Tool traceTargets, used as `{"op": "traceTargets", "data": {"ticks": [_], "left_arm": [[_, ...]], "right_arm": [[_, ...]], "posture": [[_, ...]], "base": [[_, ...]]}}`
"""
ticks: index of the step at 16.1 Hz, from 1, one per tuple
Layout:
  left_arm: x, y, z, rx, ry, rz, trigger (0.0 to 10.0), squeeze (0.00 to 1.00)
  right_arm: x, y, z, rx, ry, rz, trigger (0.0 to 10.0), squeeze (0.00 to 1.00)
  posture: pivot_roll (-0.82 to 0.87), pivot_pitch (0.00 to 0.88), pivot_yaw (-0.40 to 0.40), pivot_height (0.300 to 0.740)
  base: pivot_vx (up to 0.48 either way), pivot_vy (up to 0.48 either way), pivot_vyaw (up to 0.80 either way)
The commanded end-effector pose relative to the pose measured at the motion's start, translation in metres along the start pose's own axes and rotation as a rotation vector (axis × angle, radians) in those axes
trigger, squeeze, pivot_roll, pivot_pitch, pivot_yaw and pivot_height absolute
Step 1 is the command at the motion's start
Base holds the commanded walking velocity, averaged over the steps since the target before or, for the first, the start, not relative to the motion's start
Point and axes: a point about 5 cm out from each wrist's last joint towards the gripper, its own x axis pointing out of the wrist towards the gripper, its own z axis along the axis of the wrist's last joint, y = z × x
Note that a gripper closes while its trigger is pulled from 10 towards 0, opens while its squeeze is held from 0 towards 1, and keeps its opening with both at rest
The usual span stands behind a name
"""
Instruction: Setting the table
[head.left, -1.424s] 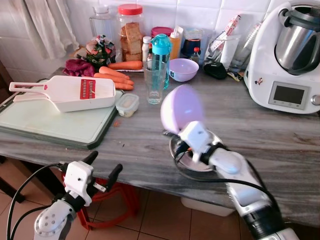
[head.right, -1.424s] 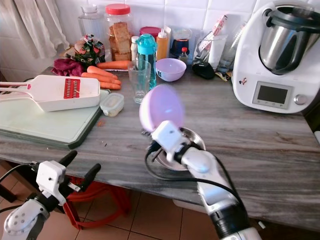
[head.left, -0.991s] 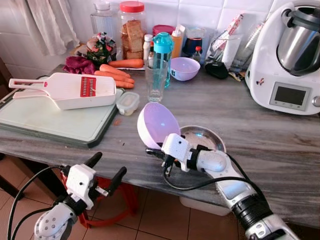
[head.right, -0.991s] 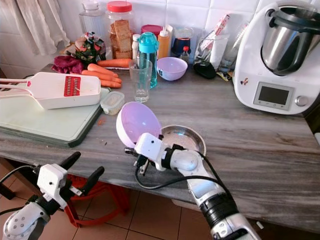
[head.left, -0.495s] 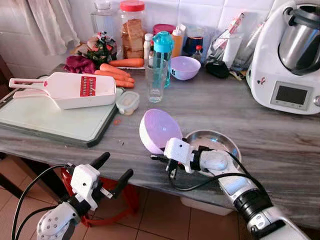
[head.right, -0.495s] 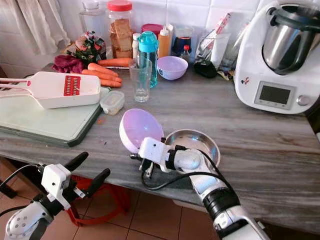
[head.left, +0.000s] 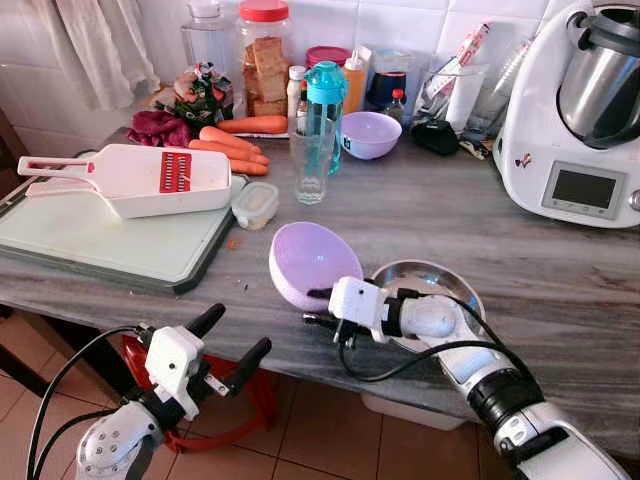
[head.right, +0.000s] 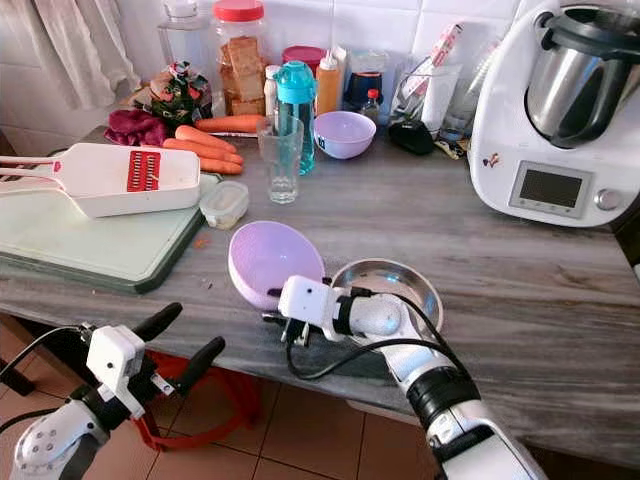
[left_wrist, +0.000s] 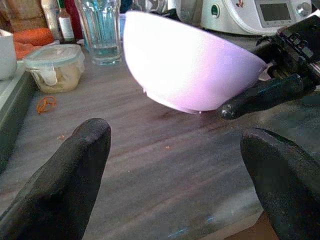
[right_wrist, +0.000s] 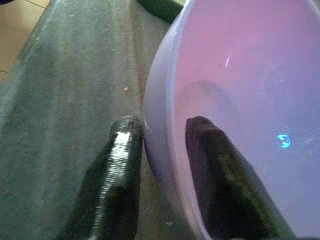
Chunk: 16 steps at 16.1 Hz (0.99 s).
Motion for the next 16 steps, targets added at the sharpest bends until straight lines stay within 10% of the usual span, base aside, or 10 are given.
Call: {"op": "traceTargets", "data": {"ticks": [1, 16], "left_arm": [[0.004, 0.0, 0.005, 0.004, -0.011, -0.024, 10.0, 0.0], [0.011, 0.001, 0.006, -0.009, -0.012, -0.032, 10.0, 0.0]], "right_arm": [[-0.002, -0.008, 0.003, -0.016, -0.014, -0.038, 10.0, 1.0], [-0.014, -0.047, 0.065, -0.05, -0.256, -0.384, 10.0, 1.0]], "posture": [[0.1, 0.021, -0.011, 0.74], [0.08, 0.013, -0.004, 0.74]], "base": [[0.0, 0.0, 0.0], [0.0, 0.0, 0.0]]}}
